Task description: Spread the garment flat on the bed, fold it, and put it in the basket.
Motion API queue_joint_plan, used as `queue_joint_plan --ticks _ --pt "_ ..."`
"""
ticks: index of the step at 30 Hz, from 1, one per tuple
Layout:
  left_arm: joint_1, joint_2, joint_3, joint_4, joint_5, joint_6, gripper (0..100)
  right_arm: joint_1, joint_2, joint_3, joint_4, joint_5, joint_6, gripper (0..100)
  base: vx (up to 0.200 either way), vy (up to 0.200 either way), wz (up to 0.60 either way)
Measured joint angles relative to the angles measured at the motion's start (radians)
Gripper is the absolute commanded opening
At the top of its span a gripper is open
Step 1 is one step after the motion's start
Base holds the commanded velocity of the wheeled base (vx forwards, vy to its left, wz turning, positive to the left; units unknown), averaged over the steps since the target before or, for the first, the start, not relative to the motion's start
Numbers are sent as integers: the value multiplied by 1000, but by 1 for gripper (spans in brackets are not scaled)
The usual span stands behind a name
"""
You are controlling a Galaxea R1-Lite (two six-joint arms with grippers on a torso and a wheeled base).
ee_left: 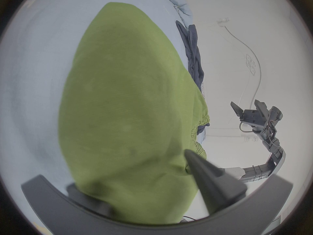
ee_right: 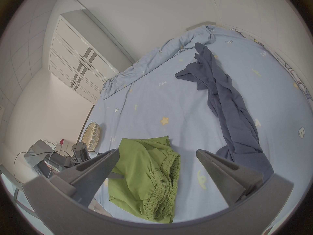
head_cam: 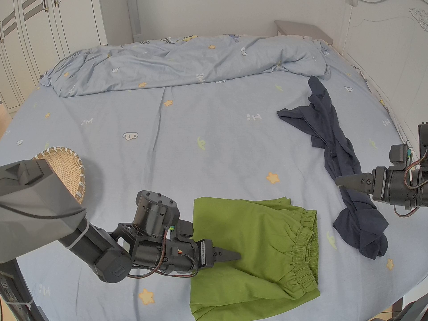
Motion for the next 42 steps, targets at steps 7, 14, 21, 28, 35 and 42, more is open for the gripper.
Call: queue_joint_plan --ticks 7,14,21,28,35,42 --pt "3 -92 50 2 9 6 0 0 0 0 0 0 1 100 0 0 0" --pt "46 -253 93 125 10 4 0 0 0 -2 0 1 2 100 0 0 0" --pt "159 -396 42 383 12 3 0 3 0 -3 0 1 3 100 0 0 0" --pt "220 -508 23 506 13 67 0 9 1 -2 1 1 3 100 0 57 0" --pt "254 -606 -8 707 13 160 0 12 0 -1 2 0 4 100 0 200 0" --pt "244 -674 -40 758 13 175 0 12 -1 -1 2 0 3 100 0 200 0"
